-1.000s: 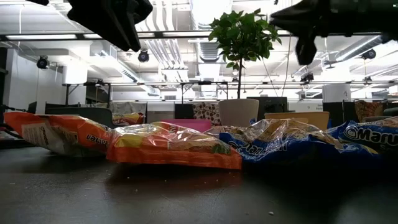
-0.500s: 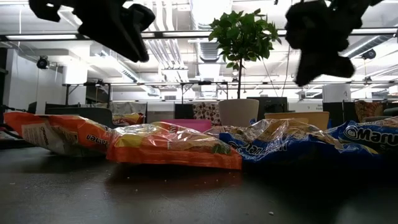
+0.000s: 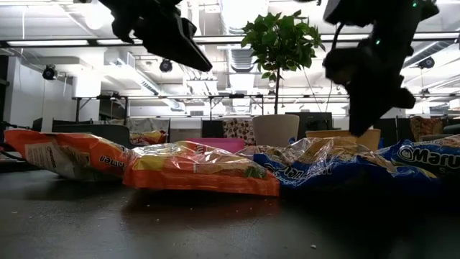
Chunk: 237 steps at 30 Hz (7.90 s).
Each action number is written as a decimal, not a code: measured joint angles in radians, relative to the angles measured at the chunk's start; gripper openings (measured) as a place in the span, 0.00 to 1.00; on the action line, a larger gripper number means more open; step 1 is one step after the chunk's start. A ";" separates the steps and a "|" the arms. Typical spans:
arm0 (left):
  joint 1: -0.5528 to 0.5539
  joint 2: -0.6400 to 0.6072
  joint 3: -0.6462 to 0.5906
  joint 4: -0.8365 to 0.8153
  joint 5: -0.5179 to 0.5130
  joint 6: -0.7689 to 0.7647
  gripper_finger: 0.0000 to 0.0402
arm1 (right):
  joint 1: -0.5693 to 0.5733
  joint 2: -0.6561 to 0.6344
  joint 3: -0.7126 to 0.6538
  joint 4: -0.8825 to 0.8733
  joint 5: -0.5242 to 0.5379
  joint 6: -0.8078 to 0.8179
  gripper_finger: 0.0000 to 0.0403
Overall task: Sort Maruchan noodles
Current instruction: Put the blue noodle pack into the red bin
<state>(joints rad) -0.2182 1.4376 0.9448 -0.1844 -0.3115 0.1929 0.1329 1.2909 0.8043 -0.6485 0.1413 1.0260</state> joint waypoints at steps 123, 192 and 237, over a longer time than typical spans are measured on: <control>0.053 0.148 -0.384 1.264 0.139 -0.229 0.68 | 0.125 0.158 -0.255 1.311 0.226 -0.913 0.35; 0.444 -0.050 -0.335 1.111 0.162 -0.195 0.00 | 0.122 -0.361 -0.254 0.959 0.228 -0.922 0.73; 0.794 0.344 -0.250 1.217 0.102 -0.472 0.00 | 0.122 -0.339 -0.255 0.936 0.227 -0.959 0.72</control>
<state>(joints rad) 0.5762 1.7817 0.6952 1.0326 -0.2099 -0.2790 0.2550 0.9520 0.5495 0.2874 0.3683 0.0666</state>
